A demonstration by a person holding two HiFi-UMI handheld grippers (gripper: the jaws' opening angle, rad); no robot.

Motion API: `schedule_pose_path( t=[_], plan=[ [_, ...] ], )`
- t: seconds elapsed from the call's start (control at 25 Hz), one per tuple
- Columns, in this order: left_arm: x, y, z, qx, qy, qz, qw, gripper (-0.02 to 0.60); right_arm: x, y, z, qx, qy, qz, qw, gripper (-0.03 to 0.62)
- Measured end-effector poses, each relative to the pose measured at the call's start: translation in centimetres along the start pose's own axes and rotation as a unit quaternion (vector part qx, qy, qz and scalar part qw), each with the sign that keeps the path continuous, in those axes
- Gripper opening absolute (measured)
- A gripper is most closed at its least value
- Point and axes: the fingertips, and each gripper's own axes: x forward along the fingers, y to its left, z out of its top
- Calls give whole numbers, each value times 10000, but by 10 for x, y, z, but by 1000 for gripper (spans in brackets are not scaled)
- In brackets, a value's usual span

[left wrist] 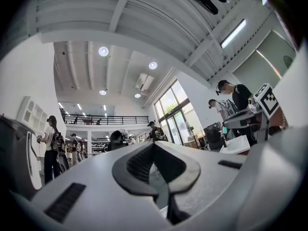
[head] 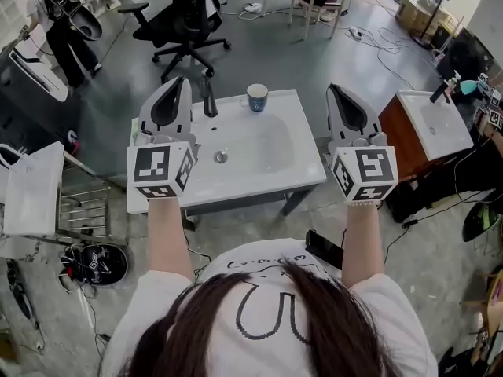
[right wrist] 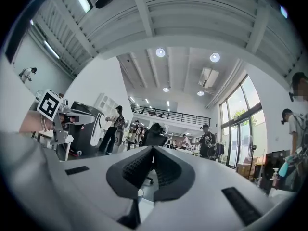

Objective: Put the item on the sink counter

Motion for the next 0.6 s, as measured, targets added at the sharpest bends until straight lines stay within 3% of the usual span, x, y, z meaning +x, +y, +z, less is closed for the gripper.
schedule_pose_path(
  t=[0.6],
  plan=[
    [-3, -6, -4, -302, 53, 92, 9995, 11, -5, -2, -10, -90, 155, 125, 9998, 29]
  ],
)
